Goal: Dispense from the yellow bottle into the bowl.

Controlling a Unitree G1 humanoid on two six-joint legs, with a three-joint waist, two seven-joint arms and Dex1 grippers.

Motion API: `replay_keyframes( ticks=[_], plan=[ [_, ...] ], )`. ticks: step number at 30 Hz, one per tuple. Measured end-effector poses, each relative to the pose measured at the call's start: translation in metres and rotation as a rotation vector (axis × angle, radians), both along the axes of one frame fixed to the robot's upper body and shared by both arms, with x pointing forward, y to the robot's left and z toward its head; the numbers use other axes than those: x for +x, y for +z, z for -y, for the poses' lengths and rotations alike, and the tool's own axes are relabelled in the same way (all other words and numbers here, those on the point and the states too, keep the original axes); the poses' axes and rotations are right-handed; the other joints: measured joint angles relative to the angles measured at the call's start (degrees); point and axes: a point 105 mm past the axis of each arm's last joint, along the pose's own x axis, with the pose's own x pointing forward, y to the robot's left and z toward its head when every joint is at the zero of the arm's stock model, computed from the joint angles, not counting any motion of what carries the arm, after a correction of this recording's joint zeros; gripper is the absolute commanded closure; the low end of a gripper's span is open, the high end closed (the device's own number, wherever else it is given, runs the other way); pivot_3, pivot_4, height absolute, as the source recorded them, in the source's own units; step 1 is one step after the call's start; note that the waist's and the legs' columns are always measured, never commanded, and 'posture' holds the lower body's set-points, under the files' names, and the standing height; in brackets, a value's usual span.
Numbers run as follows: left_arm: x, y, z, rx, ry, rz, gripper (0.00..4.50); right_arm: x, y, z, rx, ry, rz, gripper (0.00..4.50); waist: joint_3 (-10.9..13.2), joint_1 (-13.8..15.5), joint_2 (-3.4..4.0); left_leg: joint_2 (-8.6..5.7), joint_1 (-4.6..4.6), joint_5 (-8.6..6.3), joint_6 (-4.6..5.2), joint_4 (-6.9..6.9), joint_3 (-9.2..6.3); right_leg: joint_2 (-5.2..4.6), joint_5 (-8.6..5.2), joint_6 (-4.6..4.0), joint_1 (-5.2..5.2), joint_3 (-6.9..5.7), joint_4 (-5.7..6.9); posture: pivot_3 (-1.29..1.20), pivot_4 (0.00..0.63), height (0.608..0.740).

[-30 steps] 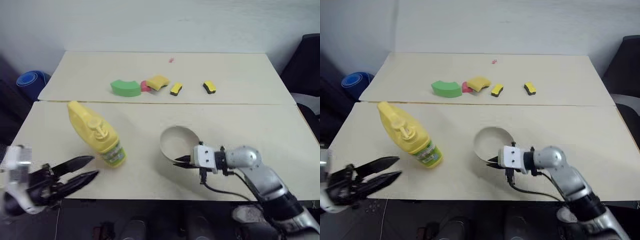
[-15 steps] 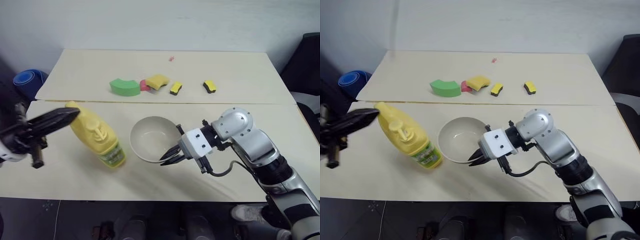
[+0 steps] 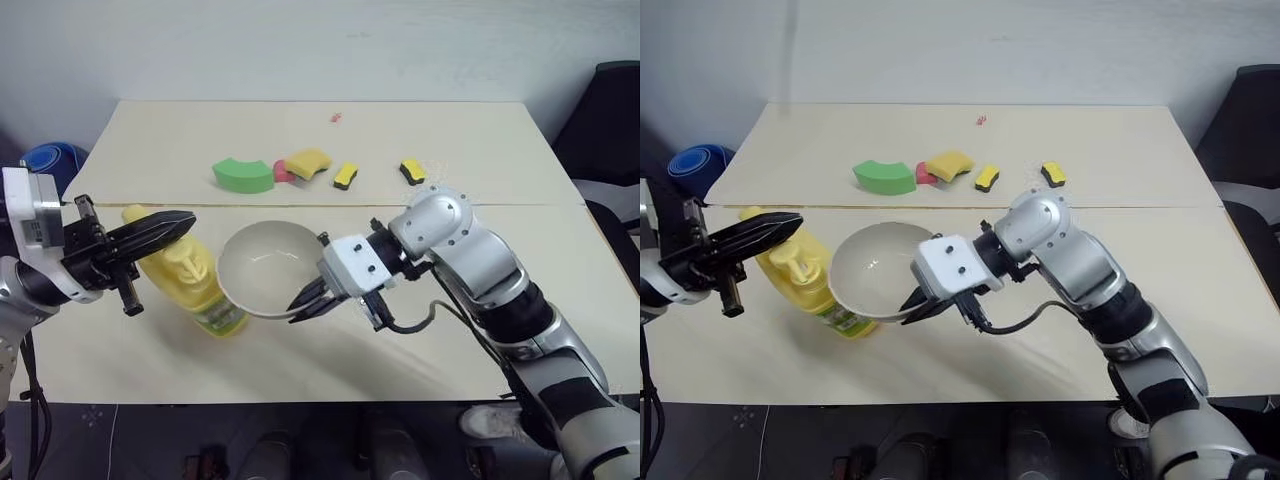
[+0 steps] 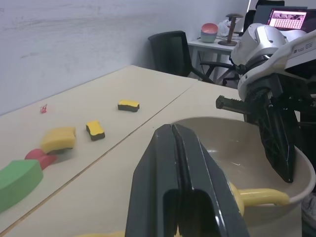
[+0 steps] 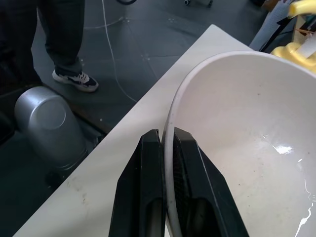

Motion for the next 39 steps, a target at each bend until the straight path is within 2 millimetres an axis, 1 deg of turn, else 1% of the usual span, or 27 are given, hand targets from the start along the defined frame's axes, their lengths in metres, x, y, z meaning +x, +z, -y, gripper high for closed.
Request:
replay_keyframes(
  ticks=[2, 8, 11, 16, 21, 25, 30, 35, 39],
  plan=[
    [0.0, 0.0, 0.0, 0.005, 0.002, 0.002, 4.48, 0.0, 0.005, -0.005, 0.005, -0.001, -0.002, 4.5, 0.0, 0.0, 0.0, 0.0, 0.0, 0.01, -0.01, 0.01, 0.0, 0.0, 0.0, 0.0, 0.0, 0.0, 0.03, 0.0, 0.15, 0.74],
    [0.0, -0.001, 0.001, 0.023, -0.006, 0.006, 4.48, 0.001, 0.011, -0.008, -0.018, -0.011, -0.009, 4.5, 0.0, 0.0, 0.0, 0.0, 0.02, 0.01, -0.01, 0.04, 0.0, -0.01, 0.0, 0.0, 0.0, 0.01, 0.08, 0.0, 0.15, 0.74],
    [0.0, -0.001, 0.001, 0.028, -0.007, 0.01, 4.48, 0.001, 0.011, -0.009, -0.038, -0.019, -0.022, 4.5, 0.0, -0.1, 0.01, 0.0, 0.04, 0.01, -0.01, 0.04, 0.01, -0.01, 0.0, 0.0, 0.0, 0.03, 0.11, 0.0, 0.15, 0.74],
    [-0.001, -0.001, 0.001, 0.027, -0.01, 0.006, 4.48, -0.001, 0.004, -0.006, -0.099, -0.028, -0.058, 4.5, 0.0, -0.1, 0.01, 0.0, 0.04, 0.01, -0.02, 0.05, 0.02, -0.01, 0.0, 0.0, -0.02, 0.04, 0.17, 0.0, 0.15, 0.74],
    [-0.014, 0.0, -0.004, 0.024, -0.041, -0.058, 4.48, -0.002, 0.0, 0.001, -0.15, -0.023, -0.059, 4.5, 0.0, -0.1, 0.01, 0.02, 0.01, 0.0, -0.04, 0.04, 0.04, -0.01, -0.02, -0.03, -0.12, 0.07, 0.2, 0.0, 0.15, 0.74],
    [-0.023, -0.001, -0.006, 0.034, -0.045, -0.096, 4.48, -0.004, 0.001, 0.001, -0.15, -0.008, -0.045, 4.5, 0.0, -0.1, 0.01, 0.02, -0.02, 0.0, -0.05, 0.04, 0.04, -0.02, -0.02, -0.04, -0.15, 0.07, 0.19, 0.0, 0.15, 0.74],
    [-0.017, -0.003, -0.005, 0.01, -0.013, -0.072, 4.48, -0.01, 0.003, -0.002, -0.138, 0.021, -0.026, 4.5, 0.0, 0.1, 0.01, 0.01, -0.02, 0.01, -0.06, 0.05, 0.02, -0.03, -0.02, -0.04, -0.14, 0.05, 0.25, 0.0, 0.15, 0.74],
    [-0.011, -0.003, 0.002, 0.031, -0.018, -0.047, 4.48, -0.013, 0.003, -0.007, -0.124, 0.028, -0.049, 4.5, 0.0, 0.0, 0.01, 0.0, 0.0, 0.02, -0.08, 0.12, 0.04, -0.04, -0.02, -0.04, -0.13, 0.08, 0.32, 0.0, 0.15, 0.74],
    [-0.011, -0.005, 0.005, 0.049, -0.026, -0.04, 4.48, -0.015, 0.005, -0.01, -0.119, 0.036, -0.063, 4.5, 0.0, -0.2, 0.02, 0.01, 0.04, 0.05, -0.13, 0.11, 0.09, -0.03, -0.04, -0.08, -0.19, 0.14, 0.44, 0.0, 0.15, 0.74]
  ],
)
